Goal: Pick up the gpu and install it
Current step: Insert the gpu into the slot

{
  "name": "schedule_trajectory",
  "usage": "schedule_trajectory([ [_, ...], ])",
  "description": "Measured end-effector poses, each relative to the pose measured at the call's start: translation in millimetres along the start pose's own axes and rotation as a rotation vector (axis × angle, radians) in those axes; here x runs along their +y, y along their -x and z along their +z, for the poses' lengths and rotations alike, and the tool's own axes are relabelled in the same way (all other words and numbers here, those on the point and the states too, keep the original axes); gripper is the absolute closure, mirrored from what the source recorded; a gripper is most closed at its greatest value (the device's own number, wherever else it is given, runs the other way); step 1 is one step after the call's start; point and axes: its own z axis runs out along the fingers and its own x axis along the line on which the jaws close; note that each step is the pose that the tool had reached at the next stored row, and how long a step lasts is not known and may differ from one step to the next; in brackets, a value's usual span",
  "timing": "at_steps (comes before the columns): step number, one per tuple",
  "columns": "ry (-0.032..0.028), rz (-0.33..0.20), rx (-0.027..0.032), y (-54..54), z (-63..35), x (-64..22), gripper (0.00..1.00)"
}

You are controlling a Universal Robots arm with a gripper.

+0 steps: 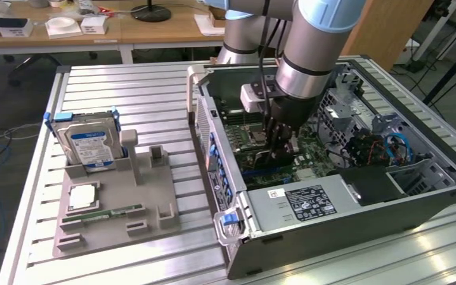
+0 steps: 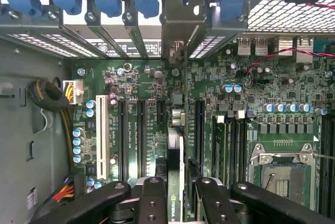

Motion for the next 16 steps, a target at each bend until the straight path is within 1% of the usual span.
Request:
schedule_trajectory([
  [3, 0.0000, 0.002, 0.0000, 0.1, -0.1, -1.9, 0.74],
  [16, -0.0002, 0.002, 0.0001, 2.4, -0.9, -2.0, 0.74],
])
